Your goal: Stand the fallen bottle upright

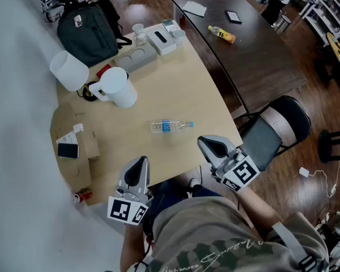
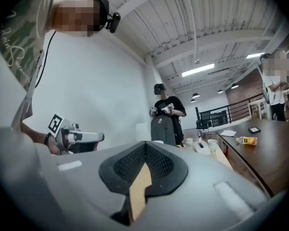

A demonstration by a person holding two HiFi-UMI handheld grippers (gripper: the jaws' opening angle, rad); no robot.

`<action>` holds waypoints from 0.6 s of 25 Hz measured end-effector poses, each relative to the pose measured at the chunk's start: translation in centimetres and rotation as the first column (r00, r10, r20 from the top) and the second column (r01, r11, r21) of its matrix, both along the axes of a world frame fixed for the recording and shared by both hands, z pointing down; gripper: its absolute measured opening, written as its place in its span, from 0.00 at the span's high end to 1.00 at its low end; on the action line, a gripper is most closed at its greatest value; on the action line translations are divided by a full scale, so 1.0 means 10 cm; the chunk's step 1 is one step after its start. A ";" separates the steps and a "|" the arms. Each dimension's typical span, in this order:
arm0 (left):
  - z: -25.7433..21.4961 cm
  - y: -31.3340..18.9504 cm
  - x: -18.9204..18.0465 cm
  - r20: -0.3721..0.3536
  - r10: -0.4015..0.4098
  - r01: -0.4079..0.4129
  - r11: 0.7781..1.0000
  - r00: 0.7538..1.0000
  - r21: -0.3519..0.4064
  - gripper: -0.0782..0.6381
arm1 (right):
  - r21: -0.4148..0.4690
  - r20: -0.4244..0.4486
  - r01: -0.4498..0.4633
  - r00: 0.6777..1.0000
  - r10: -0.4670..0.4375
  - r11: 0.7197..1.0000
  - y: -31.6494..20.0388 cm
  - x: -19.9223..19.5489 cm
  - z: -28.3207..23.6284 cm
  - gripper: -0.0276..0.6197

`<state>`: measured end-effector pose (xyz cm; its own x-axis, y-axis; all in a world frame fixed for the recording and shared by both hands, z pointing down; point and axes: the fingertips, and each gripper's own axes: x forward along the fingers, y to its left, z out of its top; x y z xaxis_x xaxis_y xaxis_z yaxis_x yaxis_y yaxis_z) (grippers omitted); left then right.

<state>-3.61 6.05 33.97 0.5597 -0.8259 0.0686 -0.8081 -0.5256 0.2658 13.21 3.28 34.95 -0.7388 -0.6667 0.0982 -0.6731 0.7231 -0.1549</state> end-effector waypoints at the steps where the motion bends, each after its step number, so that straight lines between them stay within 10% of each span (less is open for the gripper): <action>1: 0.05 -0.06 -0.01 0.016 0.036 -0.035 0.999 0.999 -0.008 0.88 | -0.015 0.015 -0.021 1.000 0.021 1.000 -0.07 -0.06 0.00 0.95; 5: 0.35 -0.28 0.12 0.137 0.279 -0.272 0.960 0.950 -0.070 0.88 | -0.031 0.034 -0.101 0.994 0.102 0.994 -0.39 -0.22 -0.06 0.95; 12: 1.15 -0.82 0.79 0.441 0.567 -0.567 0.810 0.696 -0.148 0.88 | -0.064 0.012 -0.198 0.980 0.199 0.978 -0.63 -0.19 0.09 0.95; 15: 1.65 -1.02 1.07 0.537 0.648 -0.626 0.736 0.540 -0.258 0.88 | -0.084 0.002 -0.216 0.976 0.217 0.973 -0.69 -0.07 0.19 0.95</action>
<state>7.06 -4.20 50.52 0.7808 -0.2584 0.5689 -0.2566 -0.9628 -0.0852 12.51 -3.65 36.85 -0.5793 -0.8007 0.1528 -0.8101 0.5448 -0.2165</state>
